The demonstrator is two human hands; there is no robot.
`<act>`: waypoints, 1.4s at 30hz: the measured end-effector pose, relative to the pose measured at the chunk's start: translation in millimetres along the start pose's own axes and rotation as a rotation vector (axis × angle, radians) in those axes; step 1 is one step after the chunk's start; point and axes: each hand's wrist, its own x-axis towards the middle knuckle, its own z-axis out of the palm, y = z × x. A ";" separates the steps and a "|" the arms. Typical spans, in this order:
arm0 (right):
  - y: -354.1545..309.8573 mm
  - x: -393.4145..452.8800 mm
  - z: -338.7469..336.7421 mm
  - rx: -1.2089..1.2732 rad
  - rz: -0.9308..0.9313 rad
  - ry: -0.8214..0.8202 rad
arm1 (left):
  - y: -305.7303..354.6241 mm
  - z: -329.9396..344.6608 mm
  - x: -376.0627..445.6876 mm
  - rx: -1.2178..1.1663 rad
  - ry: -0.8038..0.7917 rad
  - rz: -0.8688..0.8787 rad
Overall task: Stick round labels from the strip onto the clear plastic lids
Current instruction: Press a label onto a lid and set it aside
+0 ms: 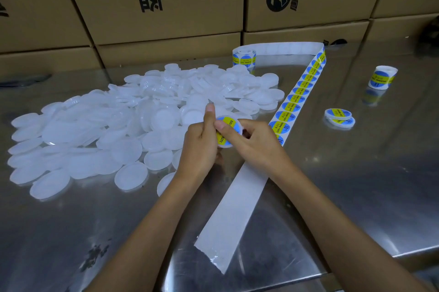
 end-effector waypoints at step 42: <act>54.9 32.2 -110.4 1.207 0.572 0.660 | -16.0 5.0 6.8 0.165 -0.187 0.230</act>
